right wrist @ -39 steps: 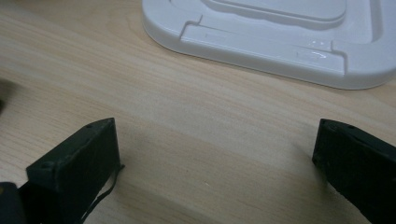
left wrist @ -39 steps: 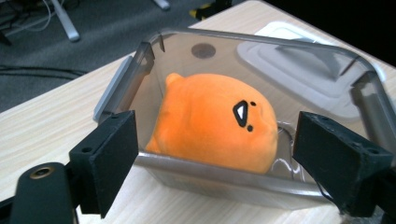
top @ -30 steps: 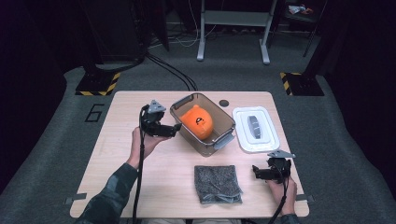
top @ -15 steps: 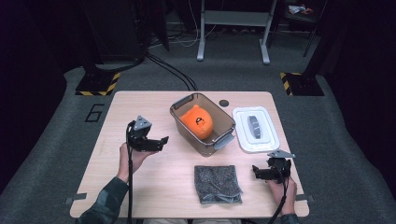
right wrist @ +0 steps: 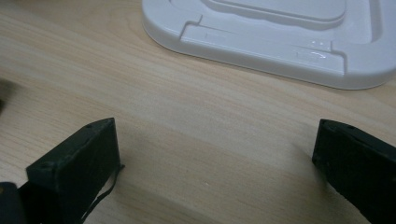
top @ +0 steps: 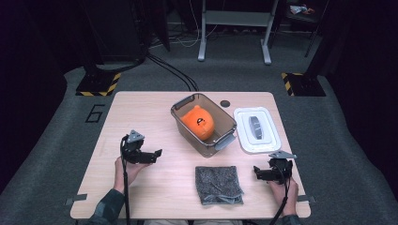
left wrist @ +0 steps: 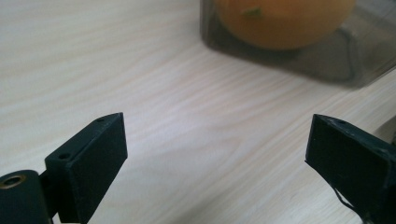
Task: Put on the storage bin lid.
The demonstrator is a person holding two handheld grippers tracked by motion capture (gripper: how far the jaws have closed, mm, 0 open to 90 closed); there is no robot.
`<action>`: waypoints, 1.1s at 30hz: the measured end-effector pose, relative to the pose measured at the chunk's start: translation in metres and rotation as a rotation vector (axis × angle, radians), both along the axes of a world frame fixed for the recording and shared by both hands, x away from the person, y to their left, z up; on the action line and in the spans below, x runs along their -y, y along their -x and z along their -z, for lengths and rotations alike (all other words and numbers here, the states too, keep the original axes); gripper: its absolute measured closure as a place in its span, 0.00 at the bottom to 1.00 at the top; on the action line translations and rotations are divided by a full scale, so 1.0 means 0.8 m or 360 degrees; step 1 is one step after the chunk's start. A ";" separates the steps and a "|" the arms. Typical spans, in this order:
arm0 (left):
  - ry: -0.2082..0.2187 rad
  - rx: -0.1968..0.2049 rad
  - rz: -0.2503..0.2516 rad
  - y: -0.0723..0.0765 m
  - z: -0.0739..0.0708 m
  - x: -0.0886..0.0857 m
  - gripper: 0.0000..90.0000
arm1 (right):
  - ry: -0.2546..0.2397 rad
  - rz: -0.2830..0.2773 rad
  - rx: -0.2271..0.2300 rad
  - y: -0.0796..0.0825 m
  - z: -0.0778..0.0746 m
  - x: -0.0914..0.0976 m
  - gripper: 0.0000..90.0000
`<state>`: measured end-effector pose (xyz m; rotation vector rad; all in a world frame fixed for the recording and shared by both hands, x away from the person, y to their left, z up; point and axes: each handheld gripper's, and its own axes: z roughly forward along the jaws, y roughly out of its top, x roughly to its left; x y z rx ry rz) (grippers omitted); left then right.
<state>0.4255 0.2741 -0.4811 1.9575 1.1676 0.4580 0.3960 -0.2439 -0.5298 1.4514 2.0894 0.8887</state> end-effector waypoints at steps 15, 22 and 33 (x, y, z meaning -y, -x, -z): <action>-0.0075 -0.0099 -0.0079 0.017 0.060 -0.021 0.00 | -0.0004 0.0018 -0.0016 -0.001 -0.001 0.002 0.00; -0.0216 -0.0052 -0.0073 0.018 0.062 -0.010 0.00 | 0.0001 0.0019 -0.0044 -0.012 -0.013 0.006 0.00; -0.0226 -0.0069 -0.0078 0.021 0.061 -0.010 0.00 | -0.0008 -0.0007 -0.0013 -0.064 -0.057 0.001 0.03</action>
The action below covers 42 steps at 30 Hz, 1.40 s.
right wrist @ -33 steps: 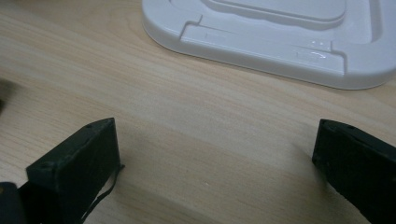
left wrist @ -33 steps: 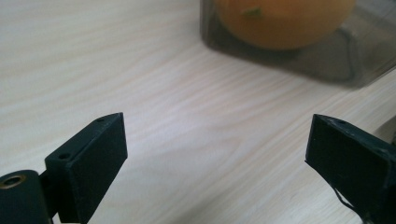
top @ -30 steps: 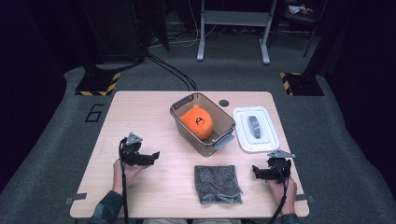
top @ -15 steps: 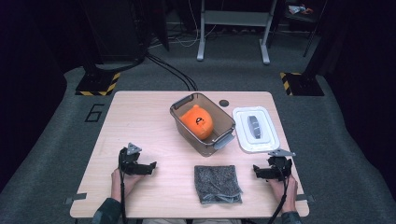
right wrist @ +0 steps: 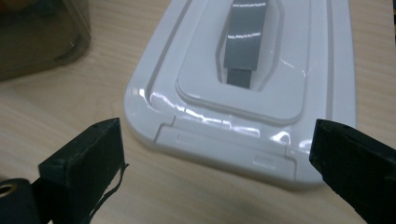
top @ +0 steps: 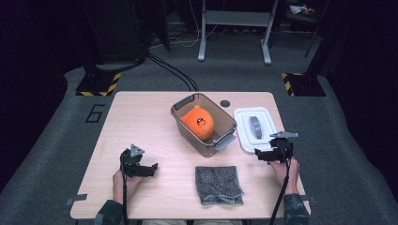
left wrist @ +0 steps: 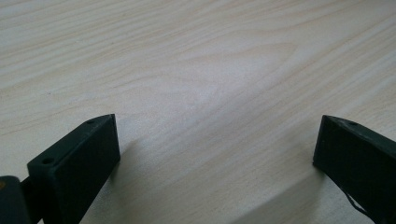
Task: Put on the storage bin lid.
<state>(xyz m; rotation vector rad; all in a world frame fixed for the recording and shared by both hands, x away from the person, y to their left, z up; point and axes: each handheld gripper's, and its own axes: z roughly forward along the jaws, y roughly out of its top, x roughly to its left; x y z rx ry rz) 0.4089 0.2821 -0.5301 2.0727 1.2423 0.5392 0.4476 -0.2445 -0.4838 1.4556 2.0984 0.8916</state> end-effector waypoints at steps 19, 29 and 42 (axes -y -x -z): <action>0.0000 0.0015 0.0022 0.000 0.000 0.001 0.01 | -0.0049 0.0063 -0.0081 -0.097 0.003 -0.015 0.27; 0.0007 0.0023 0.0021 0.000 0.000 0.002 0.02 | 0.0031 0.0108 -0.0069 -0.115 0.014 -0.029 0.44; 0.0011 0.0025 0.0020 0.001 0.000 0.003 0.03 | 0.0001 0.0193 -0.0041 -0.119 0.021 -0.033 0.74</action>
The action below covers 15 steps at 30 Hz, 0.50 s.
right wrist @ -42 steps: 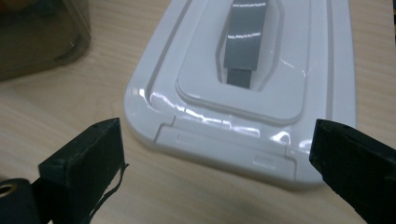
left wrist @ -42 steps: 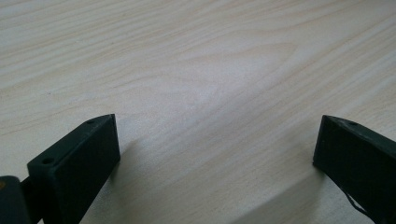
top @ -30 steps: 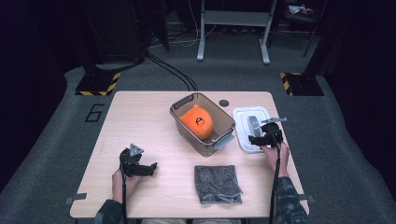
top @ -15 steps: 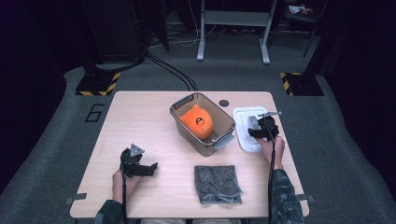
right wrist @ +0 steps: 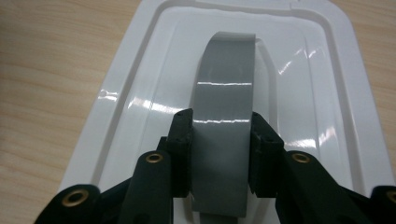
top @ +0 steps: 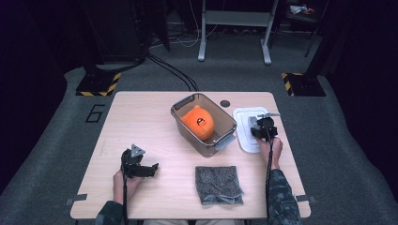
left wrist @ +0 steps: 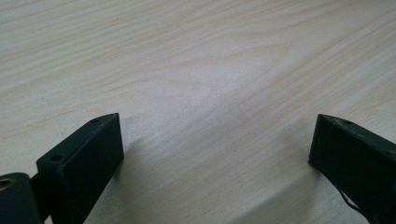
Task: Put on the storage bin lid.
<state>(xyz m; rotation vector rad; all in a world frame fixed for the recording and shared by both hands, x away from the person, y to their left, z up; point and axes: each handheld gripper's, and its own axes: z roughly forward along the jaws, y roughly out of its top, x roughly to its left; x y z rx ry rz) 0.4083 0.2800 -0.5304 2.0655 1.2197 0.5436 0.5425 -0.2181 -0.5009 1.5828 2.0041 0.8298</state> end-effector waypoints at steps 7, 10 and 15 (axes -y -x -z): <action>-0.0002 0.0005 0.0005 0.001 0.000 0.000 0.04 | -0.0064 -0.0005 -0.0014 0.005 -0.004 0.005 0.75; 0.0000 0.0005 0.0004 0.000 0.000 0.000 0.04 | -0.0066 -0.0005 -0.0007 0.007 -0.008 0.006 0.75; 0.0000 0.0005 0.0000 0.000 0.000 0.000 0.04 | -0.0073 -0.0025 0.0008 0.011 -0.013 0.008 0.75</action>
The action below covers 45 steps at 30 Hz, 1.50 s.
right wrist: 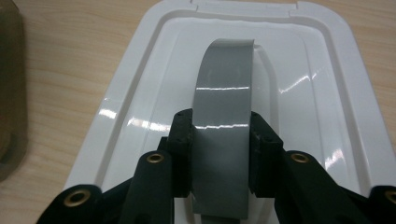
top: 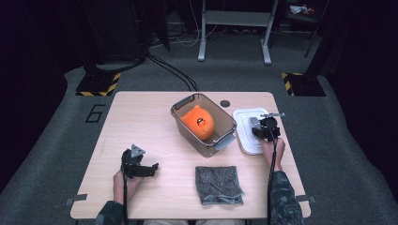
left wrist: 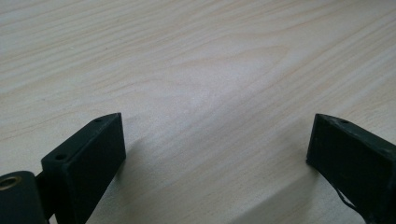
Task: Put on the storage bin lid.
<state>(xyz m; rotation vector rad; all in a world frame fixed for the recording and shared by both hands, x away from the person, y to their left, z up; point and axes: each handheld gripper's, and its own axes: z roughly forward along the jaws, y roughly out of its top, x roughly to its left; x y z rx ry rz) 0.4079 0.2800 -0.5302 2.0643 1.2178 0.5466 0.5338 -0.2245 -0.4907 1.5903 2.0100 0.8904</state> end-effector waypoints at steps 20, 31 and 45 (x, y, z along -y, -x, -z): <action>0.0003 -0.0001 0.0000 0.000 0.000 0.000 0.05 | 0.0017 -0.0039 0.0073 0.023 -0.066 0.024 0.75; 0.0004 0.0000 -0.0001 0.000 0.000 0.000 0.05 | 0.0004 -0.0050 0.0114 0.027 -0.104 0.035 0.75; 0.0006 0.0000 -0.0001 0.000 0.000 0.000 0.05 | -0.0017 -0.0115 0.0159 0.030 -0.146 0.032 0.75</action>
